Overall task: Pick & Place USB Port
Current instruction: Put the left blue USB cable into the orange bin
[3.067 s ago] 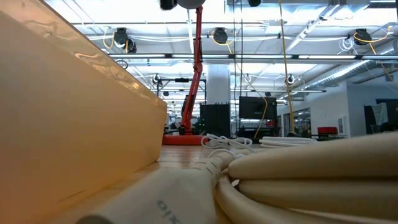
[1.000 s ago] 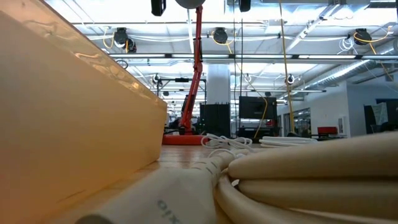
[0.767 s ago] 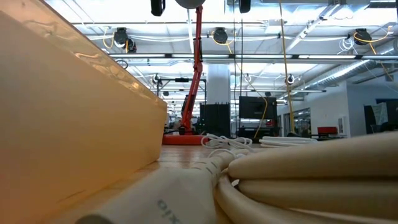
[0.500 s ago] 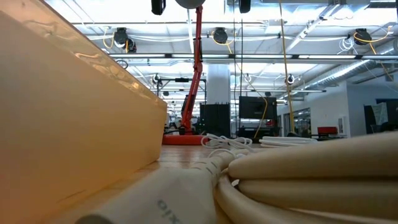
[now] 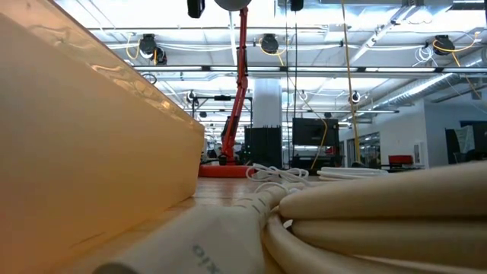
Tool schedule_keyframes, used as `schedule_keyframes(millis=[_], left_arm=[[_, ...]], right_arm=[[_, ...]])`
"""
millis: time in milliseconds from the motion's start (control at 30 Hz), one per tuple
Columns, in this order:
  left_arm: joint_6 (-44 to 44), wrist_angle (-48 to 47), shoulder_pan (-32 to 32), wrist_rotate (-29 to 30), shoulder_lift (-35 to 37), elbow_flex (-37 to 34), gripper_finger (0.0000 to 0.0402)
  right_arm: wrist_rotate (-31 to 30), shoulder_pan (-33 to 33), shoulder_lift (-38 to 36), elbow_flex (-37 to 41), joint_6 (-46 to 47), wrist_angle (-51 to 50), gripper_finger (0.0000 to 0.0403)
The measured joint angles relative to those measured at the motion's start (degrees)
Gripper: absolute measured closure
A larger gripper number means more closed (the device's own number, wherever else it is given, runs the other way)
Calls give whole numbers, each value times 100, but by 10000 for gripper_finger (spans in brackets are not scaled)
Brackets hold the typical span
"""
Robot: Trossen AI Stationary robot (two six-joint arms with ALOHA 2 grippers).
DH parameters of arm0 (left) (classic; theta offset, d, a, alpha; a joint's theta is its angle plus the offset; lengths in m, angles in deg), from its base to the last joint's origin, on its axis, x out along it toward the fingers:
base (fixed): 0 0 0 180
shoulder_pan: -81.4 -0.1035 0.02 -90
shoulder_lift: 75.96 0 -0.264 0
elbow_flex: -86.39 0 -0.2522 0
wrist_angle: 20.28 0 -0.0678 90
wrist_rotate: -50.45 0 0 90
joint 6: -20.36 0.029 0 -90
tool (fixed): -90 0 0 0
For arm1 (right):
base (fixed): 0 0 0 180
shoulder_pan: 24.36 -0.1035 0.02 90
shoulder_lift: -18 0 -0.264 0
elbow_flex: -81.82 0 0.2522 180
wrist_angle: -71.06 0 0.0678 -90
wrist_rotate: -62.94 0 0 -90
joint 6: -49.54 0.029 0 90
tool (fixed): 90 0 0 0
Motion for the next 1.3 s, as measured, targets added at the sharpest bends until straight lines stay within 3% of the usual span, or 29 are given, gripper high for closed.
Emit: schedule_keyframes(millis=[167, 333, 533, 700, 933, 1133, 1300], left_arm=[[-80, -493, 79, -343, 57, 13, 398], [-302, -1905, 357, -1079, 179, 1, 399], [-625, -4163, 1032, -1633, 348, -11, 399], [-875, -5226, 1713, -1715, 195, 0, 400], [-716, -5257, 2065, -1654, -503, 0, 400], [-134, -5145, 1996, -2215, -1438, 0, 400], [351, -5146, 1989, -2310, -1932, 0, 400]], right_arm=[[157, -88, -17, 4, 89, 267, 231], [224, -201, -167, -2, 144, 253, 200], [178, -261, -414, -7, 61, 198, 192], [148, -253, -565, -9, -184, 10, 199], [-24, -242, -572, -9, -201, -300, 210], [-39, -239, -535, -9, -201, -322, 211], [-40, -239, -539, -9, -201, -321, 213]])
